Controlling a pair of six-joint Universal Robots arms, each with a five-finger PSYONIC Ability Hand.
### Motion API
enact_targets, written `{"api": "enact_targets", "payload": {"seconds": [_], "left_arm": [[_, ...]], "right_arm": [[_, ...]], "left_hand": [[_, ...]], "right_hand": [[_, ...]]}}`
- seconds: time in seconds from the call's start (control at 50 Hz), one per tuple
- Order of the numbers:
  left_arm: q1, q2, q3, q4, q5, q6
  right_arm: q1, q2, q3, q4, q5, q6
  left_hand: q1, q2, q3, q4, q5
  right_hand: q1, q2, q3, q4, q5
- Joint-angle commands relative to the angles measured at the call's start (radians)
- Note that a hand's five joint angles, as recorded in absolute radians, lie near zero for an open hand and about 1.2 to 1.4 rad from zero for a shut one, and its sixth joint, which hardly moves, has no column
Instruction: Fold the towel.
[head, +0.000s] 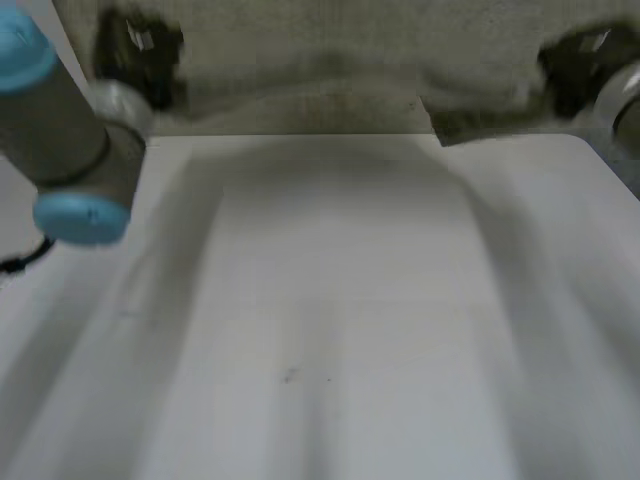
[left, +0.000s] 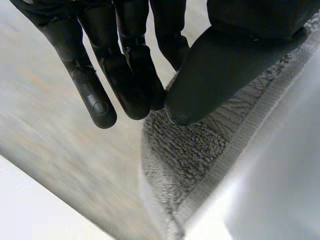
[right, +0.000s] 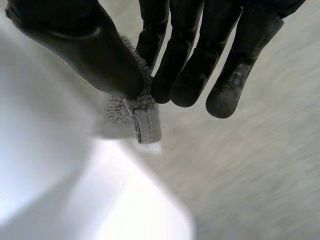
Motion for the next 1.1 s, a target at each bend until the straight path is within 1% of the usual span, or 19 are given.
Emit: {"api": "enact_targets", "payload": {"seconds": [0.02, 0.06, 0.12, 0.28, 0.32, 0.44, 0.48, 0.54, 0.6, 0.64, 0.66, 0.7, 0.8, 0.88, 0.98, 1.02, 1.04, 1.06, 1.1], "left_arm": [[0.006, -0.049, -0.291, 0.057, 0.029, 0.099], [0.006, -0.116, -0.355, 0.133, 0.038, 0.128], [0.006, -0.175, -0.389, 0.176, 0.036, 0.157], [0.006, -0.195, -0.461, 0.170, 0.035, 0.217], [0.008, -0.146, -0.498, 0.158, 0.038, 0.241], [0.008, -0.051, -0.575, 0.130, 0.041, 0.269], [0.008, 0.027, -0.636, 0.105, 0.043, 0.283], [0.008, 0.067, -0.673, 0.084, 0.041, 0.288], [0.000, 0.138, -0.737, 0.026, 0.041, 0.304], [-0.006, 0.202, -0.794, -0.056, 0.041, 0.340], [-0.006, 0.202, -0.794, -0.057, 0.041, 0.340], [-0.011, 0.266, -0.838, -0.148, 0.038, 0.385], [-0.020, 0.358, -0.862, -0.234, 0.044, 0.410], [-0.032, 0.386, -0.843, -0.239, 0.047, 0.412], [-0.038, 0.348, -0.734, -0.215, 0.047, 0.412], [-0.044, 0.253, -0.632, -0.193, 0.046, 0.413], [-0.044, 0.253, -0.631, -0.193, 0.046, 0.413], [-0.044, 0.201, -0.569, -0.184, 0.046, 0.412], [-0.044, 0.146, -0.505, -0.181, 0.046, 0.412]], "right_arm": [[-0.003, 0.008, 0.317, -0.074, -0.055, -0.061], [-0.005, 0.025, 0.407, -0.139, -0.063, -0.070], [-0.006, 0.054, 0.466, -0.170, -0.063, -0.081], [-0.013, 0.019, 0.571, -0.167, -0.049, -0.158], [-0.034, -0.052, 0.615, -0.153, -0.049, -0.190], [-0.085, -0.155, 0.689, -0.110, -0.049, -0.267], [-0.117, -0.226, 0.733, -0.054, -0.049, -0.323], [-0.137, -0.261, 0.759, -0.020, -0.049, -0.351], [-0.177, -0.319, 0.807, 0.046, -0.052, -0.414], [-0.204, -0.389, 0.856, 0.106, -0.060, -0.466], [-0.204, -0.389, 0.856, 0.106, -0.060, -0.466], [-0.223, -0.478, 0.911, 0.158, -0.061, -0.521], [-0.252, -0.550, 0.971, 0.199, -0.066, -0.608], [-0.250, -0.555, 0.972, 0.195, -0.074, -0.627], [-0.243, -0.523, 0.942, 0.161, -0.106, -0.604], [-0.240, -0.404, 0.879, 0.100, -0.097, -0.548], [-0.240, -0.403, 0.879, 0.100, -0.097, -0.547], [-0.227, -0.344, 0.835, 0.077, -0.091, -0.515], [-0.199, -0.295, 0.783, 0.065, -0.080, -0.486]], "left_hand": [[0.185, 0.178, 0.179, 0.177, 0.184], [0.185, 0.178, 0.179, 0.177, 0.184], [0.185, 0.178, 0.179, 0.177, 0.184], [0.185, 0.178, 0.179, 0.177, 0.184], [0.185, 0.178, 0.179, 0.177, 0.184], [0.185, 0.178, 0.179, 0.177, 0.184], [0.185, 0.178, 0.179, 0.177, 0.184], [0.185, 0.178, 0.179, 0.177, 0.184], [0.185, 0.178, 0.179, 0.177, 0.184], [0.185, 0.178, 0.179, 0.177, 0.184], [0.185, 0.178, 0.179, 0.177, 0.184], [0.185, 0.178, 0.179, 0.177, 0.184], [0.185, 0.178, 0.179, 0.177, 0.184], [0.185, 0.178, 0.179, 0.177, 0.184], [0.185, 0.178, 0.179, 0.177, 0.184], [0.185, 0.178, 0.179, 0.177, 0.184], [0.185, 0.178, 0.179, 0.177, 0.184], [0.185, 0.178, 0.179, 0.177, 0.184], [0.185, 0.178, 0.179, 0.177, 0.184]], "right_hand": [[0.068, 0.063, 0.066, 0.054, 0.045], [0.068, 0.063, 0.066, 0.054, 0.045], [0.068, 0.063, 0.066, 0.054, 0.045], [0.068, 0.063, 0.066, 0.054, 0.045], [0.068, 0.063, 0.066, 0.054, 0.045], [0.068, 0.063, 0.066, 0.054, 0.045], [0.068, 0.063, 0.066, 0.054, 0.045], [0.068, 0.063, 0.066, 0.054, 0.045], [0.068, 0.063, 0.066, 0.054, 0.045], [0.068, 0.063, 0.066, 0.054, 0.045], [0.068, 0.063, 0.066, 0.054, 0.045], [0.068, 0.063, 0.066, 0.054, 0.045], [0.068, 0.063, 0.066, 0.054, 0.045], [0.068, 0.063, 0.066, 0.054, 0.045], [0.068, 0.063, 0.066, 0.054, 0.045], [0.068, 0.063, 0.066, 0.054, 0.045], [0.068, 0.063, 0.066, 0.054, 0.045], [0.068, 0.063, 0.066, 0.054, 0.045], [0.068, 0.063, 0.066, 0.054, 0.045]]}}
